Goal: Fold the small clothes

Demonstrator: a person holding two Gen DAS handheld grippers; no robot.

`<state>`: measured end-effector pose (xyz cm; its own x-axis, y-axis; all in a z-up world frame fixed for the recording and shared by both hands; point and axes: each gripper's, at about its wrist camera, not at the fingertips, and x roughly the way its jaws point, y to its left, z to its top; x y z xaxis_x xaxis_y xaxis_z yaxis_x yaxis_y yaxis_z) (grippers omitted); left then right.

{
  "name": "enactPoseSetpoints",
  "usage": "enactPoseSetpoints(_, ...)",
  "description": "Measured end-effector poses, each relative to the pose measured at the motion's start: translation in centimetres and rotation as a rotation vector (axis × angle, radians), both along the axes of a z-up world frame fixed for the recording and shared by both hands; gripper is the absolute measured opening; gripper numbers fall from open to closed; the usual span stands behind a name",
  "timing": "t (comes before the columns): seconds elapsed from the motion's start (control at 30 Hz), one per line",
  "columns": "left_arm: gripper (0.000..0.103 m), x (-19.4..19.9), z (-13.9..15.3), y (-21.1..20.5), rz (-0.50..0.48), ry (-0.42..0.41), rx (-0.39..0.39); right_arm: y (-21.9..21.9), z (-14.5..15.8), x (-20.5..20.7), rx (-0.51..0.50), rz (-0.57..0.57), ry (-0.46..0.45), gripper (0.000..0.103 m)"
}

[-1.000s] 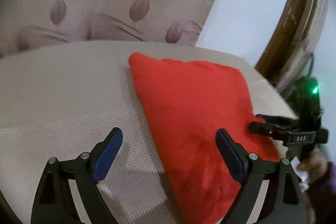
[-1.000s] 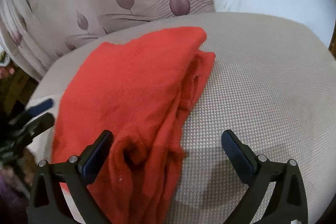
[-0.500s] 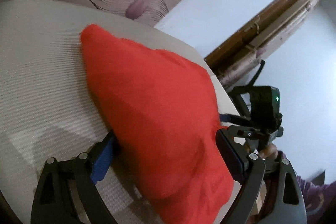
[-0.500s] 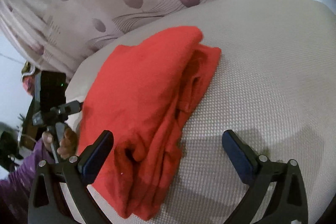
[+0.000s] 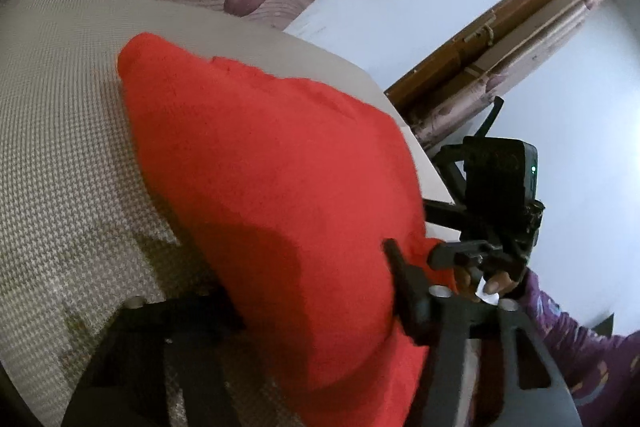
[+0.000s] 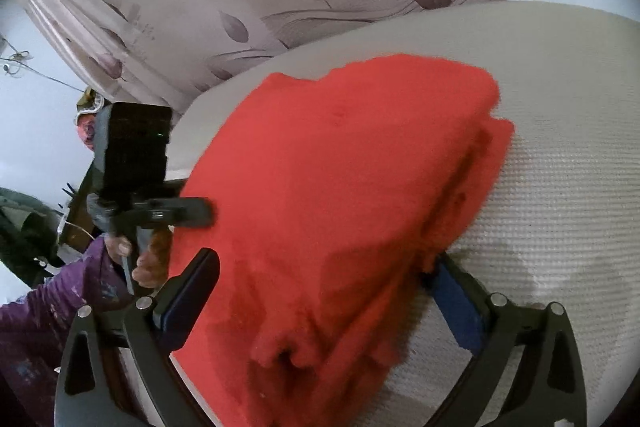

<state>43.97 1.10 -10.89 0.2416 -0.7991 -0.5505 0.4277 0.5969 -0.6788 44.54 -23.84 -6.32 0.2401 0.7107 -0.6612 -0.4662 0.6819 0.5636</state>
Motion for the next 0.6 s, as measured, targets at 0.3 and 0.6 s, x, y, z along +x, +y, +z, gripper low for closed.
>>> enactPoseSetpoints(0.3,0.055,0.0,-0.1,-0.8,-0.004,-0.018,0.034,-2.1,-1.6,1.1,0.159,-0.044,0.159,0.043)
enactPoseSetpoints(0.6,0.06,0.0,-0.1,-1.9,0.023,-0.028,0.041,0.8,-0.6,1.0,0.12,-0.041,0.09,0.07)
